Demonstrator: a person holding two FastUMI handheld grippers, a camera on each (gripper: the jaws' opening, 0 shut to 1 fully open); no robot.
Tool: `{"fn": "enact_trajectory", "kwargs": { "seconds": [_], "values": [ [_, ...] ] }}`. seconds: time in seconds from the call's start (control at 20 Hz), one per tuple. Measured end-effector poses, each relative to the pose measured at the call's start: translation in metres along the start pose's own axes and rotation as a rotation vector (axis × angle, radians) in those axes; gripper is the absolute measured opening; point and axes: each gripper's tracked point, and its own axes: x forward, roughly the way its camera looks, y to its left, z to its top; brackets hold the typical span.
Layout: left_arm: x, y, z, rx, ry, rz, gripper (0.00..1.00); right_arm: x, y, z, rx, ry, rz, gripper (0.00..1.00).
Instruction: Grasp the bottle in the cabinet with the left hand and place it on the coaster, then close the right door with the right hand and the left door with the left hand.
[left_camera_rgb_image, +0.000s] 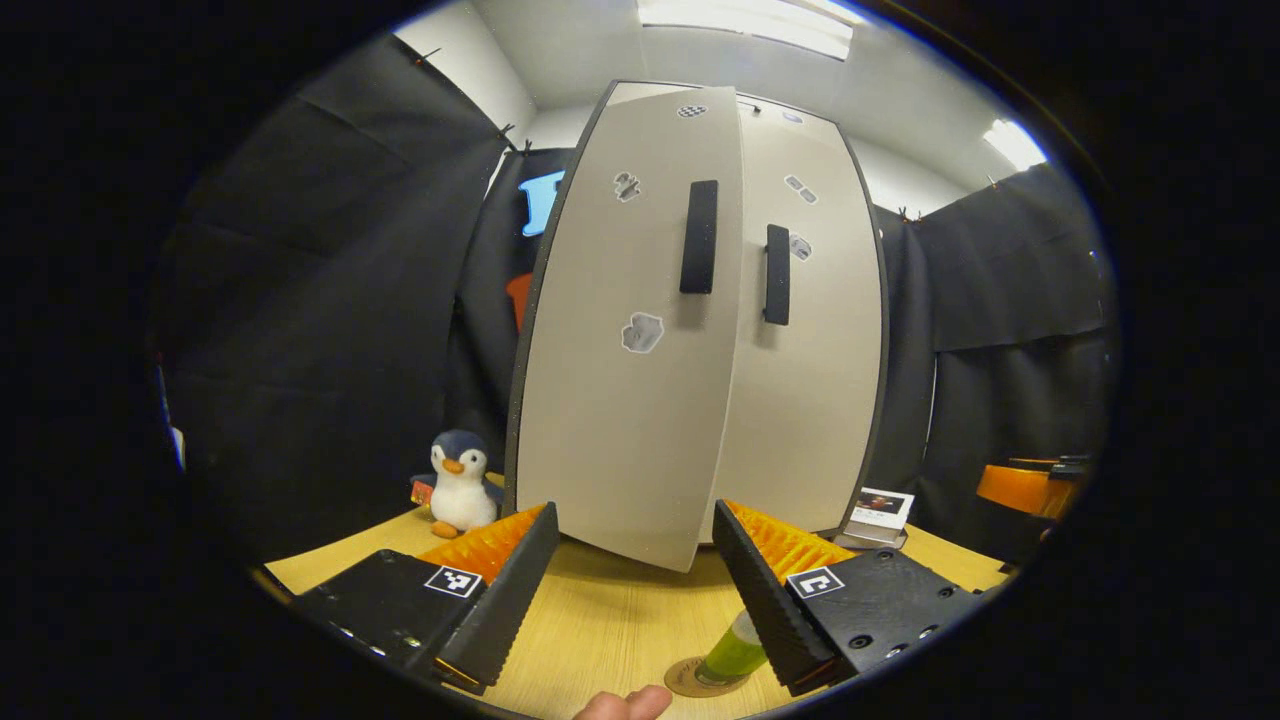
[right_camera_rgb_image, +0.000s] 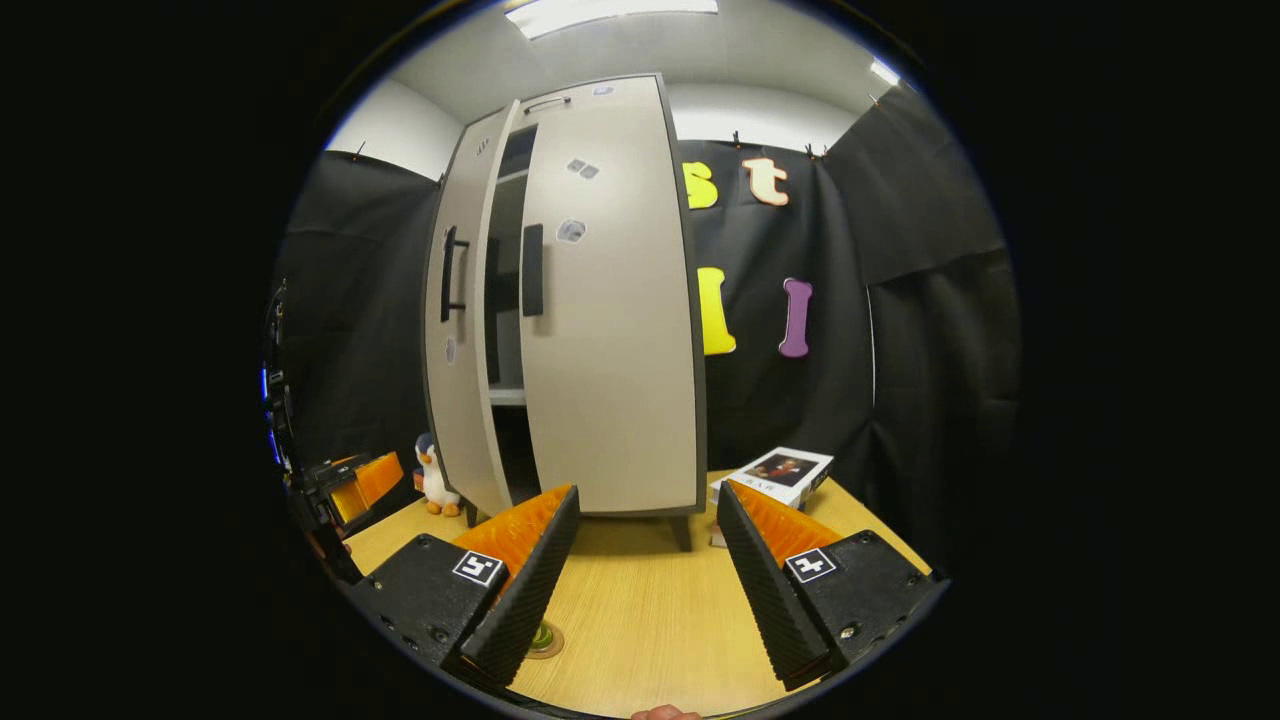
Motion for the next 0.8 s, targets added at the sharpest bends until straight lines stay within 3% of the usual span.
{"fn": "enact_trajectory", "kwargs": {
  "seconds": [0.2,0.25,0.3,0.8],
  "values": [
    [-0.009,0.001,-0.005,0.014,0.004,0.011,0.95,-0.002,0.005,-0.002,0.003,0.002,0.010,0.84],
    [-0.010,-0.002,-0.005,0.016,0.004,0.003,0.90,-0.003,0.005,-0.001,0.004,0.001,0.010,0.84],
    [-0.012,-0.002,-0.002,0.023,-0.002,0.003,0.94,-0.003,0.005,-0.001,0.006,-0.001,0.011,0.84],
    [-0.023,-0.010,0.002,0.036,-0.003,-0.017,0.95,-0.011,-0.002,0.002,0.021,-0.016,-0.013,0.84]
  ]
}}
